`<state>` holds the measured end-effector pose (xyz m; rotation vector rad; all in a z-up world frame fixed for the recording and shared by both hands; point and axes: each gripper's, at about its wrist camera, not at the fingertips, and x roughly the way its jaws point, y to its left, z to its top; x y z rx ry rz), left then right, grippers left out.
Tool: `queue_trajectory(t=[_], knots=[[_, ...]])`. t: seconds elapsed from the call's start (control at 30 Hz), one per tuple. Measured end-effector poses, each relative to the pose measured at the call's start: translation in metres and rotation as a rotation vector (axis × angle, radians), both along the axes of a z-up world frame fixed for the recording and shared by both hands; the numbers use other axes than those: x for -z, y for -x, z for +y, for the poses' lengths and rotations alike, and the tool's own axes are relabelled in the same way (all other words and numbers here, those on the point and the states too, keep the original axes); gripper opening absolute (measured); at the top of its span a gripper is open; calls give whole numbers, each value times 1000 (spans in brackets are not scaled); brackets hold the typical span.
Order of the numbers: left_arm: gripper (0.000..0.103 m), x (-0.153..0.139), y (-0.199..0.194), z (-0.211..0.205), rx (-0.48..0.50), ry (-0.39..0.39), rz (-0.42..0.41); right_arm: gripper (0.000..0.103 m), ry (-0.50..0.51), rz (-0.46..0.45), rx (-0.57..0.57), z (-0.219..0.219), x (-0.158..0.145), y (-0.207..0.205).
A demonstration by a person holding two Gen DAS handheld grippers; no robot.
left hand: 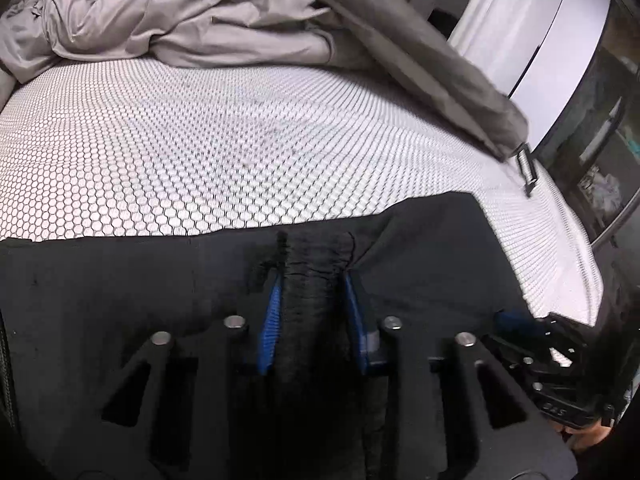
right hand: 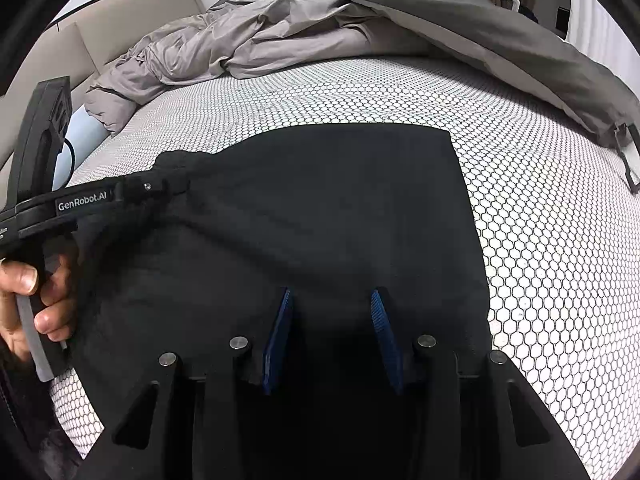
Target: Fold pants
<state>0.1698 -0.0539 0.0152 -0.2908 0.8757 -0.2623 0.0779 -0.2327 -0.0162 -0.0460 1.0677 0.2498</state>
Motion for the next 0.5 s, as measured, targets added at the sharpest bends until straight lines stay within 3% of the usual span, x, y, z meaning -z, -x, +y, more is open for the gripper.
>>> queue_trajectory(t=[0.1,0.23,0.3,0.43,0.5], knots=[[17,4,-3,7,-21,18,28,42,3,-2,1,-1,1,0],[35,11,-4,9,-68,-47,69,42,11,-4,5,2,0,1],[36,6,-1,11,-77,-62,64,42,-4,-2,13,-1,-2,3],[36,-16,20,12,-122,-157,-2,42,-86,-28,34,-10,-16,7],[36,-32,31,5,-84,-158,-52,42,-116,-42,37,-11,-22,5]])
